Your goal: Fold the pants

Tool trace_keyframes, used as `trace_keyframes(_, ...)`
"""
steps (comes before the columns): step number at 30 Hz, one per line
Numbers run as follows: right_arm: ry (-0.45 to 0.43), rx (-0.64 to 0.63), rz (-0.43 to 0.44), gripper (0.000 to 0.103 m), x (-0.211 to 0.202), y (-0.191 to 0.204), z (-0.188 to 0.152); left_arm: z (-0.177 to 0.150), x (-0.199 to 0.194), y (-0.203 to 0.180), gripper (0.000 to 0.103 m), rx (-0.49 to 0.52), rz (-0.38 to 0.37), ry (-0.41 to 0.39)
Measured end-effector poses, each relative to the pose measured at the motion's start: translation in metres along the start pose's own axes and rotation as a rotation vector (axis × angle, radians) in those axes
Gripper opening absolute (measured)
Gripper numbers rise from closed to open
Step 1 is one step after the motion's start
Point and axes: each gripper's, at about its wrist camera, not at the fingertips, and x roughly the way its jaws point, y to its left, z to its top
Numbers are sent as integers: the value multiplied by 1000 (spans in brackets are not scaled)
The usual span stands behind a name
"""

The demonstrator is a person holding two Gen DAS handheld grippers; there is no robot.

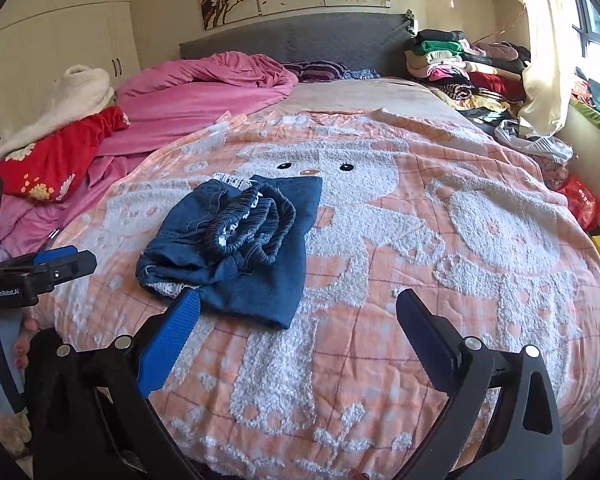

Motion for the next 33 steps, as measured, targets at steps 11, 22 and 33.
trace_keyframes(11, 37, -1, -13, 98, -7, 8, -26, -34, -2, -5, 93, -29, -5, 25)
trace_keyframes(22, 66, -15, -8, 98, -2, 19, -39, -53, 3, -8, 93, -21, 5, 52)
trace_keyframes(33, 76, -17, -5, 98, 2, 20, -42, -52, 2, -7, 93, -24, 15, 52)
